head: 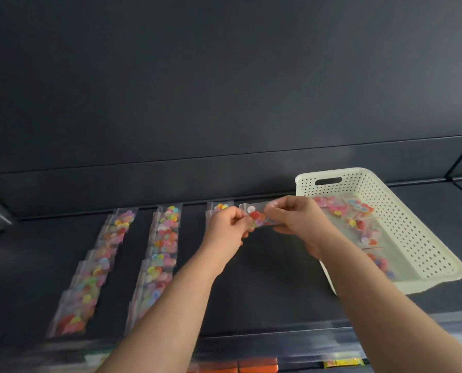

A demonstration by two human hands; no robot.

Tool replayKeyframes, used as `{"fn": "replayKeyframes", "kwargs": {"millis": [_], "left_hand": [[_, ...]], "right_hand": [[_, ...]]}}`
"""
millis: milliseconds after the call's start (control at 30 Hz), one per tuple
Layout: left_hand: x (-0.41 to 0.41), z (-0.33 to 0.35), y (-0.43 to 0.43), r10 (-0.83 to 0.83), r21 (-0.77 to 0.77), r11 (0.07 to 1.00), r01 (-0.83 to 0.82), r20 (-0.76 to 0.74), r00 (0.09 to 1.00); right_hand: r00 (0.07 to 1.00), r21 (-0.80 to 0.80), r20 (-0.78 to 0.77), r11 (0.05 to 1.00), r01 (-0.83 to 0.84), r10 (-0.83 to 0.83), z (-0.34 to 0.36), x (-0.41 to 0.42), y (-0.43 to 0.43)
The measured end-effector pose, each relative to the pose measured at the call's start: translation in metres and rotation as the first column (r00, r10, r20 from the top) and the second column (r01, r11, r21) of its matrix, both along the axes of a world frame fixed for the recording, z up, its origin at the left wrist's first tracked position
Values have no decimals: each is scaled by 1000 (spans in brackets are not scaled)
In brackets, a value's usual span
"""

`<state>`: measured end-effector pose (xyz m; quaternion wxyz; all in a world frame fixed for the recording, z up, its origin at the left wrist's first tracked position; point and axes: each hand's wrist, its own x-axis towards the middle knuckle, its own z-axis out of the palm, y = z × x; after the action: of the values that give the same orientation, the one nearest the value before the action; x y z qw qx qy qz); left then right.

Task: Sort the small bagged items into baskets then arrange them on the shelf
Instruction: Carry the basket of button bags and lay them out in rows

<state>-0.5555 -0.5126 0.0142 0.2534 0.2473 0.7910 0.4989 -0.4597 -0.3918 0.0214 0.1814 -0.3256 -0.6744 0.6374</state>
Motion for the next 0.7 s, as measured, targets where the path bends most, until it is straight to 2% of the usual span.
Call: {"fn": "replayKeyframes", "kwargs": {"millis": [200,300,367,433,500,700], "left_hand": [[-28,-13,-27,44,-77,996,-43,11,999],[-38,-18,-38,51,-95,994,-47,38,998],[-43,-22,-44,48,-110,993,-42,59,997],[-47,-26,-48,42,-130,991,-33,72,997],[-49,-30,-50,40,-148,989,-27,81,996],[-54,-44,-46,134,-231,965,-122,38,990]], "right_hand": [[988,-161,64,979,-126,138,-12,-24,-15],[986,-191,98,975,-117,137,-18,-34,-21],[984,-106,148,991,-81,96,-25,-40,-23],[967,172,250,982,-84,39,-34,-42,-24],[938,436,347,888,-147,-15,-42,-44,-25],[922,516,386,838,-180,-40,-58,-53,-31]]}}
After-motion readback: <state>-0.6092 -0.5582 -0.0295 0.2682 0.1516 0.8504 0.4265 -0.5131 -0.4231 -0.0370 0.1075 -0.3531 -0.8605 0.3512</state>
